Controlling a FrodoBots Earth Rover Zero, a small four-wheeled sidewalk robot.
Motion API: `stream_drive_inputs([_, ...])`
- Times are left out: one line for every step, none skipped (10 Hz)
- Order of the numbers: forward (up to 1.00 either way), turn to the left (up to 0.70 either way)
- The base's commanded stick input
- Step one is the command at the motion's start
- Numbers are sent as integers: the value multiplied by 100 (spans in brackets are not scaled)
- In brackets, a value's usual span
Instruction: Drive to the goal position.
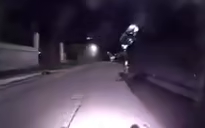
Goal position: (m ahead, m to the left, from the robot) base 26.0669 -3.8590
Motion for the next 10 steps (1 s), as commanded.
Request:
stream_drive_inputs([70,0])
stream_drive_inputs([70,0])
stream_drive_inputs([70,0])
stream_drive_inputs([70,0])
stream_drive_inputs([70,0])
stream_drive_inputs([70,0])
stream_drive_inputs([70,0])
stream_drive_inputs([70,0])
stream_drive_inputs([70,0])
stream_drive_inputs([70,0])
